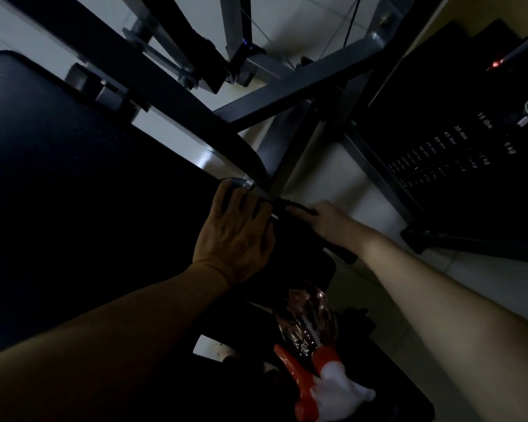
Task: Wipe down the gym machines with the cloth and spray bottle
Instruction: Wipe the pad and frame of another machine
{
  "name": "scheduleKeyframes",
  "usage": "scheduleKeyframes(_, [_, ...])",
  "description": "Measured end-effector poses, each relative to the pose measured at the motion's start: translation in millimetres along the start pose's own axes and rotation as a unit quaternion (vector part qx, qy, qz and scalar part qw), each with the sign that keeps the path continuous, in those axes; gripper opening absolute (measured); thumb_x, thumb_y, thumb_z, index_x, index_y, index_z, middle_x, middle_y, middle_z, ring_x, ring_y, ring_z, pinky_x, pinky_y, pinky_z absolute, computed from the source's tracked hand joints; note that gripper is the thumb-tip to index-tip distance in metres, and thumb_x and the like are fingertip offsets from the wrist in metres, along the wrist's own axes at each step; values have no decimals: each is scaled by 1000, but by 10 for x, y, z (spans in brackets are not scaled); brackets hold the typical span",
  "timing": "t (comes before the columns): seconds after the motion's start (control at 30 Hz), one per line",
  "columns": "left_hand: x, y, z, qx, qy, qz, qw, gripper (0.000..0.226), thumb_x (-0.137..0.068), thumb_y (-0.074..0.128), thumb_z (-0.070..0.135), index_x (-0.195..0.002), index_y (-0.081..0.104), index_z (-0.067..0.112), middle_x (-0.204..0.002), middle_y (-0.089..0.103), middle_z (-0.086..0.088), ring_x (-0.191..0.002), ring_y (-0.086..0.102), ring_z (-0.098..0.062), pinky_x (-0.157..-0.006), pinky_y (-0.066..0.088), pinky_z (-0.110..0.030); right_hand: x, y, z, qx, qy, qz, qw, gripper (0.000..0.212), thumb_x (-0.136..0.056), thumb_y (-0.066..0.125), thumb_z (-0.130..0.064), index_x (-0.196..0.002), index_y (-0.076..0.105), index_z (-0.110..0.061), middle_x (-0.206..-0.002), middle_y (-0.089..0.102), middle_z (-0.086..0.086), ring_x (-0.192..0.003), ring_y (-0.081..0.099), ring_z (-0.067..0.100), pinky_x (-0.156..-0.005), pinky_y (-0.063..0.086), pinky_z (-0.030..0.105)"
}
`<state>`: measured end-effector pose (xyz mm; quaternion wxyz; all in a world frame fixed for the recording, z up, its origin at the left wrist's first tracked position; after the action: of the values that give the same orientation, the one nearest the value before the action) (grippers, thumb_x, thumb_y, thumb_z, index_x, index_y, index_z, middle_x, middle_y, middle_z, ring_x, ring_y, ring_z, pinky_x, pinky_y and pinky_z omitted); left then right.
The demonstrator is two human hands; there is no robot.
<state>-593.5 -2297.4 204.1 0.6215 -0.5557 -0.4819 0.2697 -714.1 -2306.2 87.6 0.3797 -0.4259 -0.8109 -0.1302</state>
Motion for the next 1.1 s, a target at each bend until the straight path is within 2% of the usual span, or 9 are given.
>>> scheduleKeyframes(0.13, [-34,105,-22,2,3,-39,999,44,-100,37,39,-115,65,9,-118,64,-15,-118,51,-41,-120,17,-58,12,-78,169,131,-8,87,988,73,-89,38,-75,-67,61,-10,-67,64,10,-65,63,24,-59,44,34])
scheduleKeyframes(0.27, [10,-23,-1,-5,8,2,1000,43,-99,38,38,-114,65,8,-115,64,-18,-116,52,-41,-122,17,-56,0,-112,134,48,8,80,996,59,-96,43,-65,-65,60,-17,-61,58,4,-56,55,16,-57,40,30])
scheduleKeyframes(0.43, [25,-68,-8,-1,11,18,1000,44,-100,36,36,-114,65,6,-116,64,-19,-115,53,-41,-121,17,-56,429,-244,669,-62,71,14,995,19,-102,53,-31,-98,68,-21,-84,70,-2,-71,64,9,-61,47,18])
scheduleKeyframes(0.57, [33,-113,-2,-3,7,19,1000,43,-99,38,36,-116,65,6,-116,64,-20,-116,53,-41,-120,20,-56,657,-289,873,-37,104,17,994,21,-105,46,-19,-98,62,-29,-80,72,-14,-78,66,8,-67,47,20])
scheduleKeyframes(0.67, [28,-114,5,2,10,31,999,43,-100,37,35,-114,65,6,-116,64,-19,-115,54,-40,-119,22,-56,499,-290,923,-2,156,35,987,30,-106,36,-14,-95,63,-12,-108,70,19,-91,63,26,-80,49,34])
scheduleKeyframes(0.73, [31,-116,2,1,10,33,999,43,-100,37,35,-115,64,6,-116,64,-18,-115,54,-40,-119,22,-56,452,-321,927,40,197,45,978,32,-107,32,-9,-117,59,5,-119,62,22,-102,60,34,-85,46,35])
scheduleKeyframes(0.87, [42,-126,2,5,13,52,999,41,-100,39,34,-113,65,4,-114,65,-19,-113,55,-42,-119,22,-56,407,-342,851,87,237,17,967,39,-105,33,-6,-137,48,9,-97,54,3,-70,44,4,-62,37,16])
scheduleKeyframes(0.97, [40,-102,-4,5,10,47,999,42,-100,40,35,-115,65,5,-116,64,-20,-116,54,-43,-119,22,-58,358,-444,832,159,261,65,950,30,-104,34,-3,-123,57,1,-117,60,16,-86,58,17,-71,45,25])
scheduleKeyframes(1.1, [40,-109,-7,2,11,43,999,42,-99,41,35,-114,66,5,-117,64,-22,-119,53,-45,-119,23,-59,521,-582,648,216,147,162,952,25,-101,38,-13,-83,53,-6,-76,56,6,-71,58,23,-60,42,29])
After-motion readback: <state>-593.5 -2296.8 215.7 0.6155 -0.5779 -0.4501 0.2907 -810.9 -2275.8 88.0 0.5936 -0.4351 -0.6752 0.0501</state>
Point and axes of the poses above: each hand's wrist, its own x-axis away from the middle knuckle, its own y-axis out of the palm, z = x × y, the point moved 10 cm from there along -x, towards the middle knuckle
